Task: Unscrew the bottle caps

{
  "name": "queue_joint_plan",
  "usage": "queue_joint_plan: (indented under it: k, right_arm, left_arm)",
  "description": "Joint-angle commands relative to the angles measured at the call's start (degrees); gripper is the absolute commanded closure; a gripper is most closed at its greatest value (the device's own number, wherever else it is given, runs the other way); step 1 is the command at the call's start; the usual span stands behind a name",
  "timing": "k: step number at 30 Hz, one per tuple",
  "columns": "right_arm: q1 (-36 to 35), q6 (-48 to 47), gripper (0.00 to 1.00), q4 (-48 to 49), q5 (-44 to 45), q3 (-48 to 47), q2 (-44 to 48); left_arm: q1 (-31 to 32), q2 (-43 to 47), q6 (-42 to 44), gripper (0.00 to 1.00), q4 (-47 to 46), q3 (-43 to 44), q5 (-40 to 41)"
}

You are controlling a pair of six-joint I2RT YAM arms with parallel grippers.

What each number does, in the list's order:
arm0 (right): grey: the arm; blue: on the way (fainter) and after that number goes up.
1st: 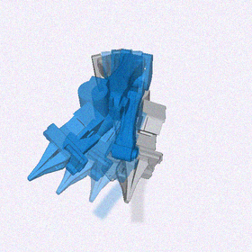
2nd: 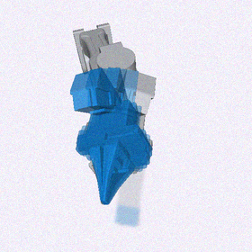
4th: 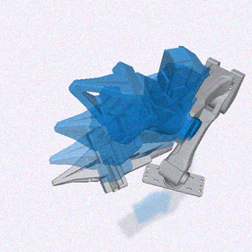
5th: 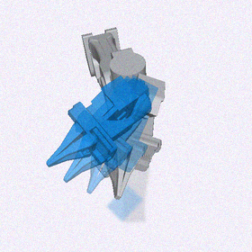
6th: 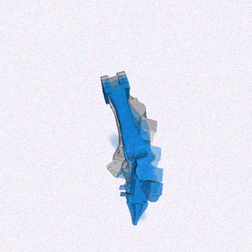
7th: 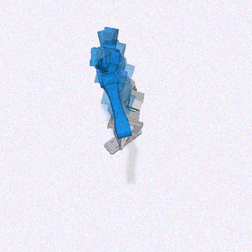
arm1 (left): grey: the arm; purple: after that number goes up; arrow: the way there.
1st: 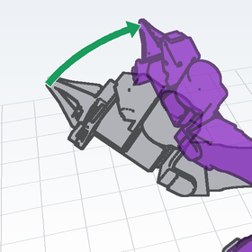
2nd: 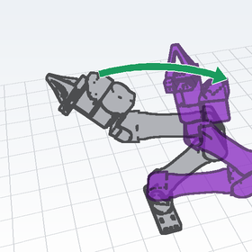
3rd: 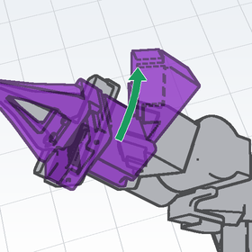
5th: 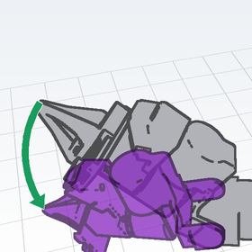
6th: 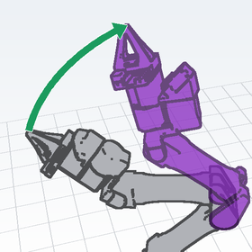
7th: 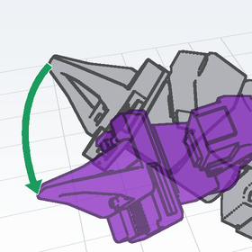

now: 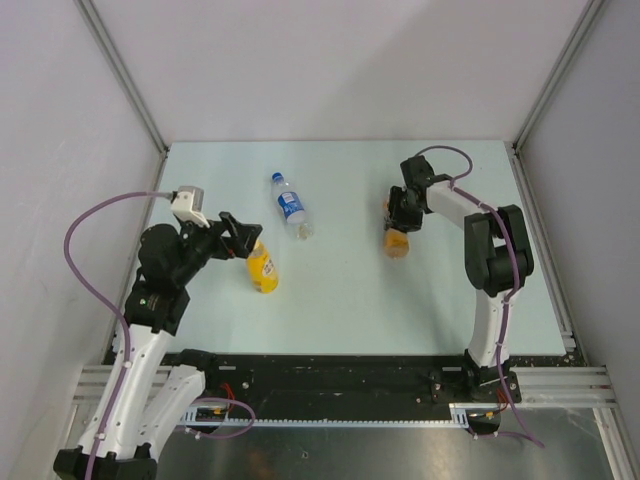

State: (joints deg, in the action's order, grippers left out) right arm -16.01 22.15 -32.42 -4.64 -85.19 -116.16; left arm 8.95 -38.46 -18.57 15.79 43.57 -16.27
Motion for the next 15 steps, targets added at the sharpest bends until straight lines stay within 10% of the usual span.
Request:
queue_joint_plan:
  k: [1, 15]
  right_arm:
    - [0.3, -0.3, 0.55, -0.3, -3.4, -2.2, 5.9]
    - [-3.8, 7.2, 0.54, 6.5, -10.9, 2.2, 31.4]
  left_arm:
    - [-0.3, -0.5, 0.4, 0.01, 1.0, 4.4, -3.3]
    - [21.7, -17.0, -0.9, 0.01, 4.3, 24.3, -2.8]
